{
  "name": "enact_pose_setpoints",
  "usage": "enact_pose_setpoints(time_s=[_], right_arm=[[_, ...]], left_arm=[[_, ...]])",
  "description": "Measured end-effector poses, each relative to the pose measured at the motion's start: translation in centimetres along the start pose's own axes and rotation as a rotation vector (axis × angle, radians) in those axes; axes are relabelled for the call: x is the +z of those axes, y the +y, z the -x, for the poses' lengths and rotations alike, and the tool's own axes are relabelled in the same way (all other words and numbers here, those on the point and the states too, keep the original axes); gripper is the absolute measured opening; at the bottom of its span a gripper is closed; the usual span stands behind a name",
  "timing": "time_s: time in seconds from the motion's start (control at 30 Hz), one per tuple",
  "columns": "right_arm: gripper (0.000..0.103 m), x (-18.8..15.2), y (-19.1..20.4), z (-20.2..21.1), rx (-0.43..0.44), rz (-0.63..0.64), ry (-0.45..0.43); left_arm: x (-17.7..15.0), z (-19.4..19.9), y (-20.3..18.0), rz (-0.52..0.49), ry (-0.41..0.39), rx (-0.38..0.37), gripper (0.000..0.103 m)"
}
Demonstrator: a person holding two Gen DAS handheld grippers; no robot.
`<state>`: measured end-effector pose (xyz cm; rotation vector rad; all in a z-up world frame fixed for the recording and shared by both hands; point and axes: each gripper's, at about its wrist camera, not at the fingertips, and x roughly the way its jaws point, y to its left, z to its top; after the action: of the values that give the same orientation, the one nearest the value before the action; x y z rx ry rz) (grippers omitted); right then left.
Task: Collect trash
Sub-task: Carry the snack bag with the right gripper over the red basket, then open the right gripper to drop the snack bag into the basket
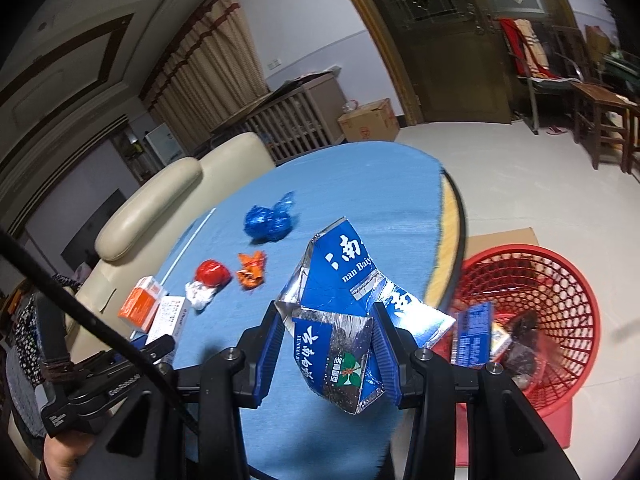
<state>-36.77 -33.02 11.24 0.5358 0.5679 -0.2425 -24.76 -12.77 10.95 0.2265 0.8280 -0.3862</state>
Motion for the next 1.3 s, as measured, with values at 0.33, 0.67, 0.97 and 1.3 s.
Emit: enact_pose_setpoints(time_s=[0.33, 0.67, 0.97, 1.3], right_arm=[[0.046, 0.7, -8.9, 0.0, -0.158, -0.119, 0.007], [0.046, 0.5, -15.0, -1.3, -0.225, -0.188, 0.054], [0.049, 0.7, -18.9, -2.8, -0.229, -0.250, 0.097], [0.083, 1.4, -21.6, -1.4, -0.234, -0.353, 0.042]], left_arm=[[1.2, -1.1, -4.8, -0.095, -0.001, -0.080, 0.047], [2.6, -1.9, -11.5, -0.202, 0.013, -0.165, 0.047], [3.2, -1.7, -18.0, -0.310, 0.006, -0.251, 0.047], [3.4, -2.3, -23.0, -0.391, 0.027, -0.337, 0.048]])
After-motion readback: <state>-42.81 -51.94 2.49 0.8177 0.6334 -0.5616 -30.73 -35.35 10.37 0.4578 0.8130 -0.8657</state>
